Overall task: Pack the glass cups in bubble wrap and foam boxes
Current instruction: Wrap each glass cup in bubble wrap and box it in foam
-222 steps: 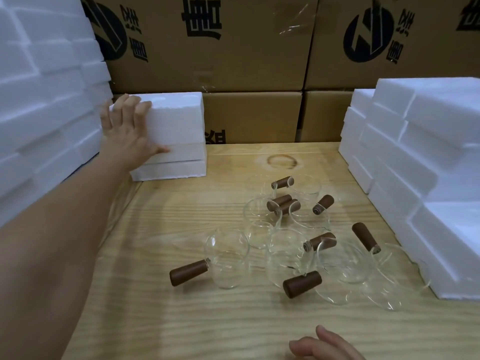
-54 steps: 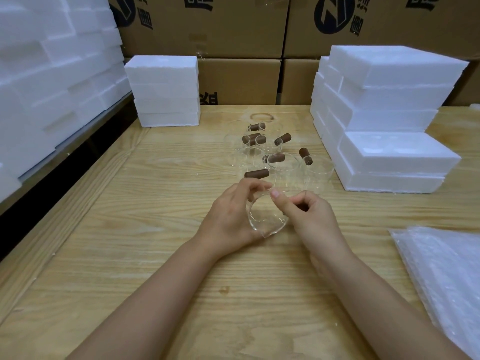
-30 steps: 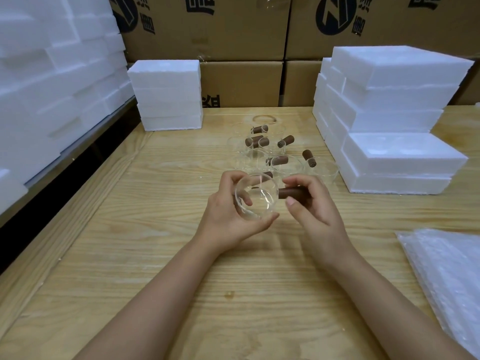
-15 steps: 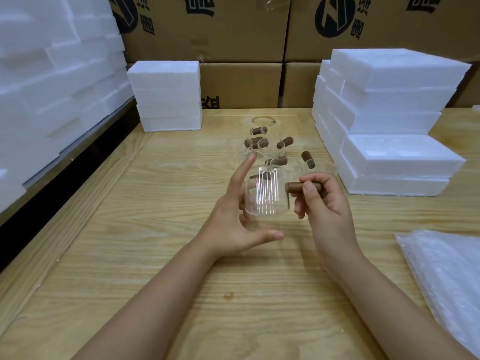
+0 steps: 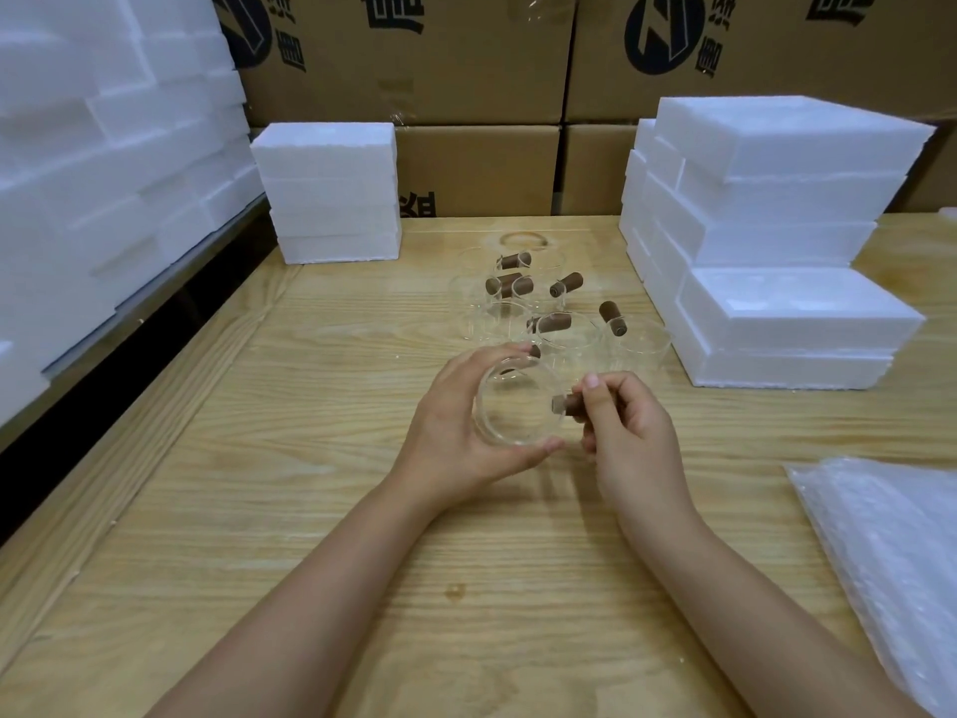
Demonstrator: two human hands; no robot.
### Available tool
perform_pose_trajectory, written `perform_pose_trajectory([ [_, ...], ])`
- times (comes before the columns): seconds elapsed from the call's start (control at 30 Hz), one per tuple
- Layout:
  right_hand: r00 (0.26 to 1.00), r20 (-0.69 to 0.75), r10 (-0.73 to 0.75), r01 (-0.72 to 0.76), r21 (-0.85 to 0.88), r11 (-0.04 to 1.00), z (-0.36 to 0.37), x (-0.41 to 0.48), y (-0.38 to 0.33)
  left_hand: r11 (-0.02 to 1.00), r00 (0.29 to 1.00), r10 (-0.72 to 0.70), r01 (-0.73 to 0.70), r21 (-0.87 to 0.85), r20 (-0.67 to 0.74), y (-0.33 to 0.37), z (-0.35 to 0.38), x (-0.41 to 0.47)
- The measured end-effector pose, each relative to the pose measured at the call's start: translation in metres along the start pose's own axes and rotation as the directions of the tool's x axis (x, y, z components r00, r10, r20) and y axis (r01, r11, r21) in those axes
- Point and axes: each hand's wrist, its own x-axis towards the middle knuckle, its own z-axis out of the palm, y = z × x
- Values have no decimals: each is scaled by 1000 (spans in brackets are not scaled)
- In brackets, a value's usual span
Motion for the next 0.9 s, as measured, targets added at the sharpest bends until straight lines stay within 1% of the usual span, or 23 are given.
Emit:
perform_pose_trajectory([
  [0.1,999,-11,-47,47,-26,999,3,-6,-4,994,998,67,-69,86,20,-3,3,-1],
  [0.17,999,-8,-50,50,-51,997,4,-9,-7,985,993,113,-114,130,19,-4,6,-1],
  [0.27,999,-2,32,-32,-39,999,5,-11,-12,966,979,202,-204,161,29,-3,8,-1],
  [0.33,997,-1,76,-76,-35,996,4,-11,-14,963,971,234,-238,124,45,-2,12,-1],
  [0.4,995,10,101,-101,-31,994,5,-12,-14,969,971,234,-237,74,56,0,15,-2],
  [0.47,993,26,119,-118,-53,992,8,-14,-14,961,969,239,-246,125,68,0,16,-3],
  [0.53,992,17,126,-124,-117,985,11,-16,-13,945,963,260,-268,188,66,-1,15,-4],
  [0.67,991,48,122,-109,-207,972,12,-18,-14,939,967,246,-256,229,73,0,14,-4],
  [0.77,993,61,99,-85,-201,976,12,-19,-14,934,966,250,-260,245,72,0,14,-4],
  [0.9,996,39,82,-74,-187,980,13,-21,-13,930,960,273,-279,240,59,0,14,-4],
])
